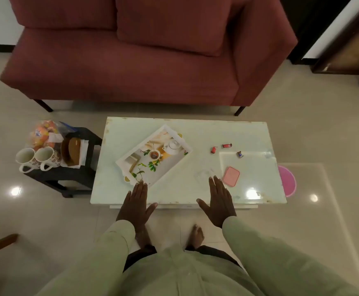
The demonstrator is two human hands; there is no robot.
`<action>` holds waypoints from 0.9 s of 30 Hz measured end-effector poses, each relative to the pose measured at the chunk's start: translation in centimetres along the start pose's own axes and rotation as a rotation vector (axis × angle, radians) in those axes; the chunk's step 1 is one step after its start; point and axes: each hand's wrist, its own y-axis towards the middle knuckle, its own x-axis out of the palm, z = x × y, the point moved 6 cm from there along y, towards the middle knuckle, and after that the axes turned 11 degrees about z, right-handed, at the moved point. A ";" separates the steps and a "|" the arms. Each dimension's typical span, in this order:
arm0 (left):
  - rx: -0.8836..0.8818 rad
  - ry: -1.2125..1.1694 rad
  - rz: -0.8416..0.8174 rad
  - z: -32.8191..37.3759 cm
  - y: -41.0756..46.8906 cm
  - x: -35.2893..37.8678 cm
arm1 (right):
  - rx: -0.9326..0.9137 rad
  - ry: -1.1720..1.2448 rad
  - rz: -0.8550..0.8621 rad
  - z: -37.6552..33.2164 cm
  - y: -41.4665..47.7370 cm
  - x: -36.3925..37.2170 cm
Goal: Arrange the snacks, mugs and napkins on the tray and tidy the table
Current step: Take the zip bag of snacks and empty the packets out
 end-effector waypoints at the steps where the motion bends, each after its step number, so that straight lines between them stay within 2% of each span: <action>1: -0.017 -0.002 0.015 -0.4 0.0 0.0 | 0.005 0.007 -0.001 -0.1 0.2 -0.1; 8: -0.039 0.011 0.073 -4.4 -0.1 -0.5 | 0.016 -0.040 -0.035 -3.5 1.8 1.1; 20: -0.105 0.031 0.082 -19.9 -1.4 -4.2 | 0.074 0.122 -0.039 -20.0 3.3 8.3; 27: -0.272 -0.018 0.163 -26.8 -1.1 -6.6 | -0.070 0.084 -0.112 -27.0 7.5 10.5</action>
